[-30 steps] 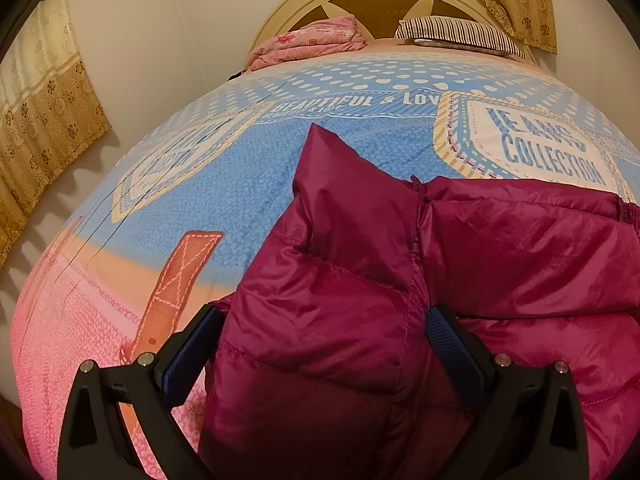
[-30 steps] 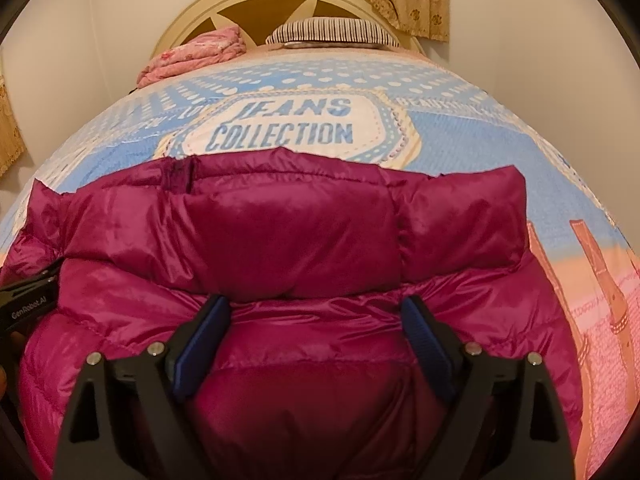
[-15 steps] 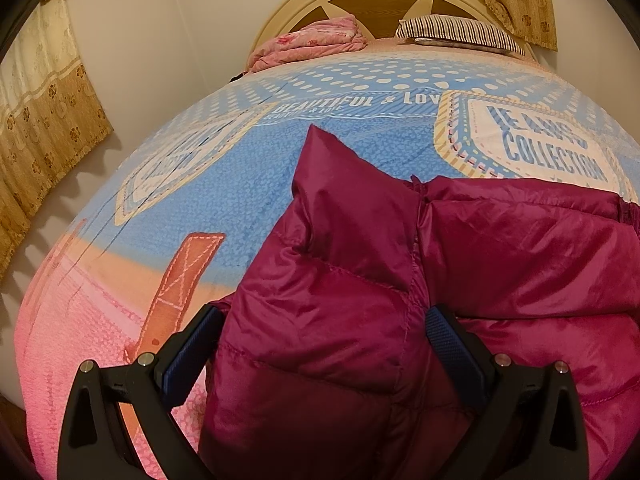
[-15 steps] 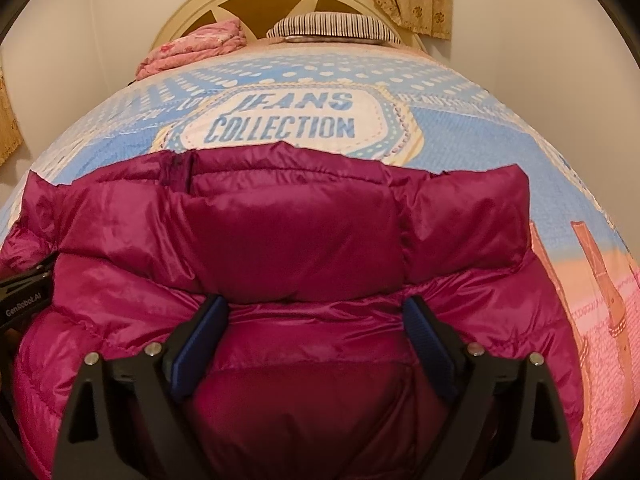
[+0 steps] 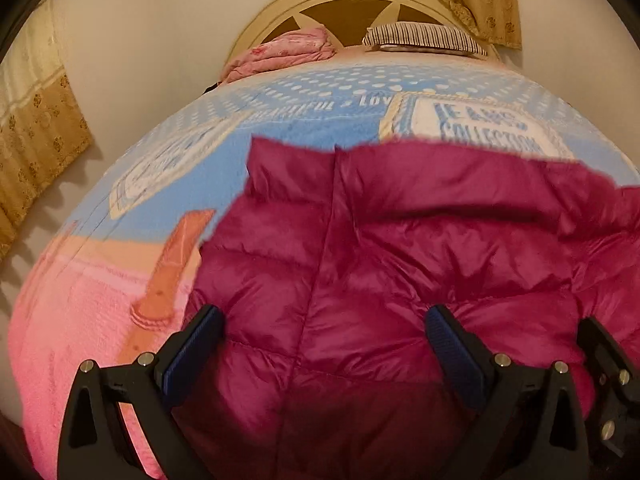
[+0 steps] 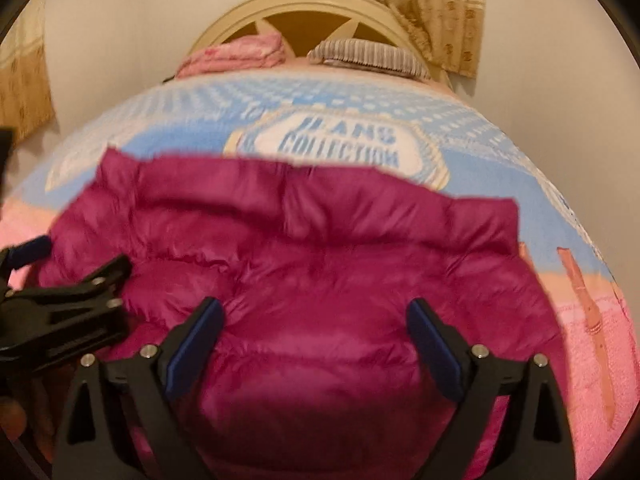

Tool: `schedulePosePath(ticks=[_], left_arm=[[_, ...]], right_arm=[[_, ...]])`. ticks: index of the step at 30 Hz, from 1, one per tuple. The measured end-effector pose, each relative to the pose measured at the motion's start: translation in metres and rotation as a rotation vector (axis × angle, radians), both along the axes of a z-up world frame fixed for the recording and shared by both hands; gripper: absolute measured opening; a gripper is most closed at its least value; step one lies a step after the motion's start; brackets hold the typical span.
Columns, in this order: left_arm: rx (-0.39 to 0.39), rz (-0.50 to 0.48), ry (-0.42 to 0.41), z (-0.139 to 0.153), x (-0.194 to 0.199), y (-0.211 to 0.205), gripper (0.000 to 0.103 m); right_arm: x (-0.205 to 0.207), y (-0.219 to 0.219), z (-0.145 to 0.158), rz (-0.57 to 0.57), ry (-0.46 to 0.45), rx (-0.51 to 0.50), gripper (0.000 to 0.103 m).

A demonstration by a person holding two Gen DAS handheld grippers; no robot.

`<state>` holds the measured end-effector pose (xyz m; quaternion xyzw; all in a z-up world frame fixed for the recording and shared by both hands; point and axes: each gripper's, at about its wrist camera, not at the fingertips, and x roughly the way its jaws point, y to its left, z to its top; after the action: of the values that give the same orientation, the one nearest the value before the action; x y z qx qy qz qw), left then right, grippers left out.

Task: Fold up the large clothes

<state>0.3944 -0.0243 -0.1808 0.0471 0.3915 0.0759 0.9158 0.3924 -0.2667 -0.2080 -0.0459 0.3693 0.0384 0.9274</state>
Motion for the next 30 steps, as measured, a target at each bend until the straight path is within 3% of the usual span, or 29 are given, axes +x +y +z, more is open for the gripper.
schedulePosePath(ticks=[5, 12, 15, 17, 22, 27, 30], left_arm=[[-0.029, 0.005, -0.009, -0.006, 0.001, 0.004, 0.102], [-0.005, 0.008, 0.012, -0.009, 0.004, -0.001, 0.102], [-0.016, 0.013, 0.028, -0.001, -0.004, 0.004, 0.102], [-0.034, 0.033, -0.006, 0.016, -0.022, 0.019, 0.102], [-0.104, 0.099, -0.052, 0.039, -0.085, 0.072, 0.102], [-0.235, 0.165, 0.011, 0.013, -0.113, 0.104, 0.102], [-0.279, 0.16, 0.033, 0.002, -0.113, 0.098, 0.102]], right_arm=[[0.007, -0.002, -0.018, -0.018, 0.021, -0.025, 0.102], [0.012, 0.002, -0.025, -0.017, 0.049, -0.066, 0.103], [0.01, 0.002, -0.023, -0.016, 0.045, -0.067, 0.103], [0.002, -0.001, -0.016, -0.014, 0.045, -0.054, 0.101], [-0.057, -0.011, 0.013, -0.022, -0.025, 0.009, 0.1], [-0.084, -0.002, 0.004, -0.025, -0.056, -0.045, 0.101], [-0.086, 0.006, -0.011, -0.027, -0.053, -0.071, 0.101]])
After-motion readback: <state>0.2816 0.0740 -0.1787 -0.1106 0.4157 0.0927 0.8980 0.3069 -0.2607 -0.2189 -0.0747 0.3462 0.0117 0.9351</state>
